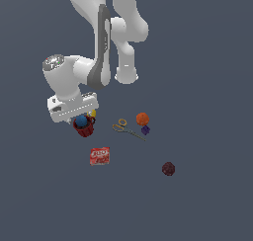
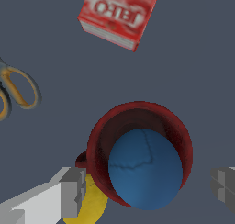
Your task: Pick up a designated object from a clutter of objects.
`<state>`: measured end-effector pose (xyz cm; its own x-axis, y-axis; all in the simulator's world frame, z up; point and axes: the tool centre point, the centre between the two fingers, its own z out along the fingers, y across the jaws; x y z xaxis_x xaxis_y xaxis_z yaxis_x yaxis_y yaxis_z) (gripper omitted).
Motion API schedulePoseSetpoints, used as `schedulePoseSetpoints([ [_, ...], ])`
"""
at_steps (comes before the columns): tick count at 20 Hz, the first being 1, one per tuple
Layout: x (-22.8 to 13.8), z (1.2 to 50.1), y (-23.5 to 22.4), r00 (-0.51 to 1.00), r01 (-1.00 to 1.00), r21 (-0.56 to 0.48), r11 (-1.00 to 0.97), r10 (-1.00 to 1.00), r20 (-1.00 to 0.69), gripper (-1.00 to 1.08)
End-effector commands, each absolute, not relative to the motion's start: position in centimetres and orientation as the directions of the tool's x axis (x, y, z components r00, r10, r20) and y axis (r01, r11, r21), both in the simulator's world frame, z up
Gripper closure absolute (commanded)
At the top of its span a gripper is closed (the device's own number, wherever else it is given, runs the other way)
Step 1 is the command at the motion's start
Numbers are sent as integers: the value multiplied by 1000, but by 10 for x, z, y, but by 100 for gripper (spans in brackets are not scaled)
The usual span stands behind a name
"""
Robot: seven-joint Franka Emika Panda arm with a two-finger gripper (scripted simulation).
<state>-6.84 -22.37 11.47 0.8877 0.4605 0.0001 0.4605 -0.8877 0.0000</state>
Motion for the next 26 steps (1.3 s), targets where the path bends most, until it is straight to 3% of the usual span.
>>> schedulePoseSetpoints([
  [1,-69,103,-224,887,461,0,-887,461,0,-92],
  [8,-68,90,-224,887,462,0,-887,462,0,-92],
  [9,-68,90,-224,887,462,0,-887,462,0,108],
  [26,-70,100,-217,888,461,3,-888,461,2,108],
])
